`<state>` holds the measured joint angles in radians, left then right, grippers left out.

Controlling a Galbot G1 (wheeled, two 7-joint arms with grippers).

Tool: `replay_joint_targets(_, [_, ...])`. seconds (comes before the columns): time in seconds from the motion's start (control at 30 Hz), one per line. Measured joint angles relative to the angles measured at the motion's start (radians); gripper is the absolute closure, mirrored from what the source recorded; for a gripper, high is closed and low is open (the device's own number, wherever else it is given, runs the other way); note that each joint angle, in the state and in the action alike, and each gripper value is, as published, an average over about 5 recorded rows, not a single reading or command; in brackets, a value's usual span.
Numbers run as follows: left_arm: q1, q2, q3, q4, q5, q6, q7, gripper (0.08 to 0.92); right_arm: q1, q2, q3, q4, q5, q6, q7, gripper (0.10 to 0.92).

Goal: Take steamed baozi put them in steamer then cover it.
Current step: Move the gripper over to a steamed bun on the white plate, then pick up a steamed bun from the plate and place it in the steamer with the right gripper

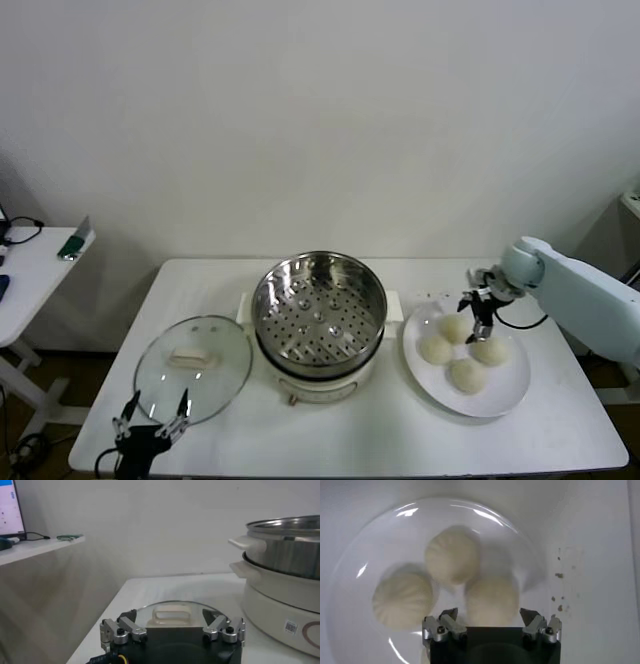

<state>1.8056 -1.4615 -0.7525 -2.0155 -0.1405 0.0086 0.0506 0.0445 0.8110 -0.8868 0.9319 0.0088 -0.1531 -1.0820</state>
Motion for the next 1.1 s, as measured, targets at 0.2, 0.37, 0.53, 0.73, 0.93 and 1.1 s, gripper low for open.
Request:
replay_joint_targets(0.2, [0.002, 0.000, 0.000, -0.002, 0.000, -0.001, 0.000, 0.177, 0.004, 0.018, -0.003, -0.020, -0.015, 0.000, -0.004, 0.337])
replay_joint_targets(0.37, [0.000, -0.001, 0.000, -0.004, -0.002, -0.002, -0.001, 0.177, 0.015, 0.024, -0.013, -0.023, -0.017, 0.004, -0.010, 0.362])
replay_joint_targets(0.53, [-0.001, -0.001, 0.000, -0.004, -0.002, -0.003, -0.003, 0.177, 0.061, 0.022, -0.050, -0.016, 0.003, 0.021, -0.021, 0.364])
replay_joint_targets(0.73, [-0.006, 0.002, -0.001, -0.006, -0.003, -0.003, -0.004, 0.177, 0.232, 0.029, -0.181, 0.032, 0.059, 0.086, -0.039, 0.364])
replay_joint_targets(0.93, [-0.008, 0.004, 0.000, -0.006, -0.005, -0.004, -0.004, 0.177, 0.480, 0.066, -0.329, 0.143, 0.132, 0.186, -0.045, 0.364])
replay_joint_targets(1.1, [-0.007, 0.005, 0.002, -0.007, -0.005, -0.005, -0.004, 0.177, 0.650, 0.120, -0.418, 0.289, 0.173, 0.272, -0.028, 0.364])
